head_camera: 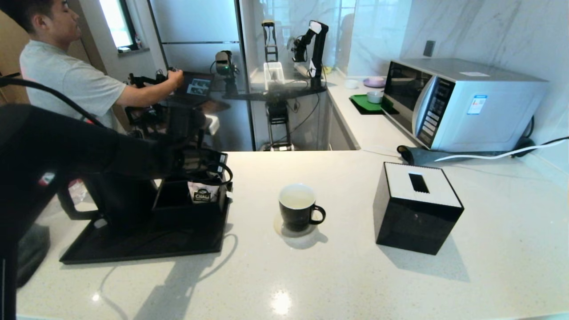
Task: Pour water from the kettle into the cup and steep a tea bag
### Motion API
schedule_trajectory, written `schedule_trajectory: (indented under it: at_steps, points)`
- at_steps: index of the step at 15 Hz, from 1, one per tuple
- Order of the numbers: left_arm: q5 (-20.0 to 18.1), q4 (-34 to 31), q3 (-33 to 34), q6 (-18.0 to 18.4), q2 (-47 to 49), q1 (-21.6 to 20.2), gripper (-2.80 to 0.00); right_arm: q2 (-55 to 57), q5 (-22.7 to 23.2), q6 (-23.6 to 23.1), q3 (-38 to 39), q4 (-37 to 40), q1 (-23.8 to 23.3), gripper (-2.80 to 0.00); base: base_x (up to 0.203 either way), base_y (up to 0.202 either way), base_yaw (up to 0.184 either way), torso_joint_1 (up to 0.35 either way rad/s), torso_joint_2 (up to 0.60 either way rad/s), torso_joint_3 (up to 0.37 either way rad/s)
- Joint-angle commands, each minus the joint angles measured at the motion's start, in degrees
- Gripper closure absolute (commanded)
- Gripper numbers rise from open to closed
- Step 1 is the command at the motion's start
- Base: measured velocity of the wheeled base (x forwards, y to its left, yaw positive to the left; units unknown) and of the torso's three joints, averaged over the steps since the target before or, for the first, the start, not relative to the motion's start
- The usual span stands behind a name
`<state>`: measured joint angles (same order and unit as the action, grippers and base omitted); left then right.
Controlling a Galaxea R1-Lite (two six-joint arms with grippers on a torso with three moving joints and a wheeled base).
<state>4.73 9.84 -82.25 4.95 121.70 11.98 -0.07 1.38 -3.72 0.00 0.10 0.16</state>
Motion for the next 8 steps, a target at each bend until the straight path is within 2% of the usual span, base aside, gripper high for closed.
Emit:
schedule_trajectory:
  at_steps: [1,4,8]
  points:
    - [0.02,0.09,0.12,0.19,-2.64,0.49,0.00,0.07,0.03,-0.06,0.00,-0.01,0.02,0.00,0.000,0.000,0.000,0.000,0.00,0.000]
    - [0.34,0.20,0.54,0.24,-5.54,1.54,0.00,0.07,0.03,-0.06,0.00,-0.01,0.02,0.00,0.000,0.000,0.000,0.000,0.00,0.000]
    - [1.41,4.32,3.84,0.15,-9.81,3.33,0.00,0.07,0.03,-0.06,0.00,-0.01,0.02,0.00,0.000,0.000,0.000,0.000,0.00,0.000]
